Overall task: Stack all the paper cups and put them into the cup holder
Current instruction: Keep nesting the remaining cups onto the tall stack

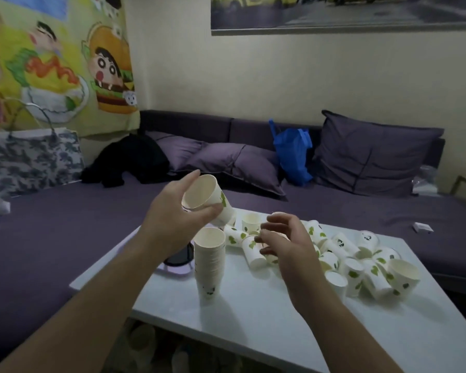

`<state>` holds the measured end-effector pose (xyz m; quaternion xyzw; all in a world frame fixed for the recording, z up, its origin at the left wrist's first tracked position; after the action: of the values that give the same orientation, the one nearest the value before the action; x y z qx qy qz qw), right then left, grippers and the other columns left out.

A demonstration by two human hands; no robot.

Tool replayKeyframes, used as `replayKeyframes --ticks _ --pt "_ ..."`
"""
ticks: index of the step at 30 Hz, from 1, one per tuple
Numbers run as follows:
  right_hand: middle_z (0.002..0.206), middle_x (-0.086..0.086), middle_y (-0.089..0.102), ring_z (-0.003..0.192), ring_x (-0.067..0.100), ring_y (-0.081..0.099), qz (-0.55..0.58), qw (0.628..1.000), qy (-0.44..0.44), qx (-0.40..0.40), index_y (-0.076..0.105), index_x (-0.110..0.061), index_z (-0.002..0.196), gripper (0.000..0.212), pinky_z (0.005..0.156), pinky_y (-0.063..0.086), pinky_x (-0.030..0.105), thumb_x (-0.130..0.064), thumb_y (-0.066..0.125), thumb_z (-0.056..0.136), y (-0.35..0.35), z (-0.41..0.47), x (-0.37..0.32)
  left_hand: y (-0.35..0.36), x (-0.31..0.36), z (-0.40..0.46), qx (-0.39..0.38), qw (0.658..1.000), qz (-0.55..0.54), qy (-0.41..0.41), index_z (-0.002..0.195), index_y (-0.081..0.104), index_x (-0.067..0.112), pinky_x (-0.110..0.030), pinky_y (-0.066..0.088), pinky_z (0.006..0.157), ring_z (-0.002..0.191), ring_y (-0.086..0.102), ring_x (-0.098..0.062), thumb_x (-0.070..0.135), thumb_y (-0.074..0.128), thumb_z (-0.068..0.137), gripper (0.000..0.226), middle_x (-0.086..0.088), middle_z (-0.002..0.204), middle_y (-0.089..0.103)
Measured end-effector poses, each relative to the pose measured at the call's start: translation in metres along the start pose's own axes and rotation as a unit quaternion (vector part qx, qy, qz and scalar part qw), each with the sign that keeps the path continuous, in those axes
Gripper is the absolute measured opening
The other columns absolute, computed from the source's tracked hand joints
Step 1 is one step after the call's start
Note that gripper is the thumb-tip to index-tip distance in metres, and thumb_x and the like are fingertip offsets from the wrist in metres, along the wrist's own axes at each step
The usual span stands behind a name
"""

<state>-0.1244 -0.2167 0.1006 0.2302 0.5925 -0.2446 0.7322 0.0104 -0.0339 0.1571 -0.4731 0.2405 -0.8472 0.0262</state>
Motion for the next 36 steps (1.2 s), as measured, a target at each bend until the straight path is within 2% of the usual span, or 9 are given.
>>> replayKeyframes --ticks 4,8,12,16,20,23,25,28,36 --pt "0.111 0.002 0.073 0.108 0.028 0.071 -0.008 0.999 0.033 0.027 0.066 -0.022 0.113 0.024 0.084 0.059 0.038 -0.007 0.071 0.094 -0.011 0.012 0.034 0.019 -0.019 0.015 -0.060 0.989 0.136 -0.010 0.154 0.051 0.027 -0.033 0.046 0.100 0.122 0.057 -0.014 0.042 0.085 0.080 0.083 0.007 0.134 0.060" --pt "0.111 0.004 0.072 0.108 0.028 0.070 -0.019 0.998 0.050 0.030 0.066 -0.022 0.114 0.027 0.083 0.058 0.038 -0.013 0.074 0.090 -0.021 0.019 0.056 0.037 -0.041 0.009 -0.153 0.975 0.150 -0.056 0.131 0.062 0.034 -0.038 0.055 0.092 0.108 0.063 -0.009 0.047 0.080 0.074 0.062 0.018 0.123 0.064" --pt "0.110 0.003 0.073 0.107 0.027 0.069 -0.031 0.997 0.051 0.038 0.066 -0.023 0.113 0.027 0.082 0.056 0.037 -0.012 0.073 0.090 -0.034 0.023 0.068 0.048 -0.058 0.009 -0.154 0.970 0.173 -0.067 0.159 0.037 0.031 -0.047 0.056 0.101 0.129 0.057 -0.022 0.058 0.075 0.068 0.103 0.006 0.147 0.054" --pt "0.108 -0.001 0.072 0.104 0.023 0.069 -0.048 0.996 0.061 0.044 0.065 -0.027 0.110 0.029 0.086 0.058 0.040 -0.022 0.075 0.083 -0.050 0.024 0.075 0.056 -0.061 0.006 -0.141 0.972 0.170 -0.083 0.167 0.017 0.031 -0.046 0.043 0.115 0.149 0.036 -0.022 0.057 0.081 0.072 0.117 0.003 0.167 0.029" --pt "0.110 -0.007 0.068 0.096 0.019 0.069 -0.169 0.982 0.036 0.076 0.063 -0.026 0.108 0.025 0.074 0.056 0.030 -0.012 0.070 0.090 -0.082 0.030 0.077 0.068 -0.038 -0.011 -0.032 0.984 0.141 0.105 0.153 0.044 0.022 -0.033 0.042 0.112 0.140 0.042 -0.017 0.028 0.085 0.082 0.083 0.004 0.152 0.040" --pt "0.119 -0.006 0.057 0.102 0.019 0.061 -0.420 0.900 0.010 0.114 0.061 -0.022 0.114 0.030 0.078 0.048 0.030 -0.010 0.065 0.088 -0.112 0.042 0.086 0.090 -0.018 -0.026 -0.001 0.981 0.005 0.192 0.123 0.062 0.017 -0.017 0.053 0.097 0.112 0.064 -0.009 0.006 0.082 0.086 0.044 0.004 0.122 0.063" --pt "0.127 -0.001 0.052 0.113 0.023 0.051 -0.540 0.832 0.020 0.126 0.060 -0.018 0.118 0.030 0.086 0.043 0.032 -0.013 0.065 0.088 -0.129 0.046 0.098 0.114 -0.016 -0.034 -0.064 0.985 -0.085 0.139 0.112 0.066 0.018 -0.021 0.059 0.086 0.101 0.071 -0.012 0.002 0.077 0.088 0.031 0.009 0.105 0.070" --pt "0.132 0.004 0.053 0.120 0.027 0.045 -0.611 0.783 0.044 0.107 0.061 -0.016 0.115 0.024 0.099 0.043 0.036 -0.024 0.063 0.092 -0.142 0.047 0.116 0.156 -0.029 -0.053 -0.146 0.981 -0.104 0.078 0.108 0.068 0.027 -0.026 0.063 0.081 0.100 0.072 -0.009 0.006 0.076 0.090 0.029 0.018 0.101 0.071" --pt "0.100 -0.001 0.056 0.091 0.022 0.057 -0.548 0.823 0.104 0.103 0.051 -0.017 0.088 0.016 0.074 0.051 0.038 -0.024 0.064 0.089 -0.153 0.038 0.111 0.206 -0.054 -0.067 -0.222 0.972 -0.065 -0.041 0.101 0.067 0.037 -0.032 0.065 0.080 0.097 0.068 0.001 0.014 0.073 0.093 0.025 0.025 0.098 0.070"
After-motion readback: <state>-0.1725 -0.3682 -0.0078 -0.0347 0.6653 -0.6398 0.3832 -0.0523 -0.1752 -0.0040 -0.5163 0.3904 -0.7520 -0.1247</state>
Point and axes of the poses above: each hand's wrist, its own z-axis towards the middle knuckle, its own y-axis out of the palm, x = y × z, the point moved 2 cm from there along z, towards the middle knuckle
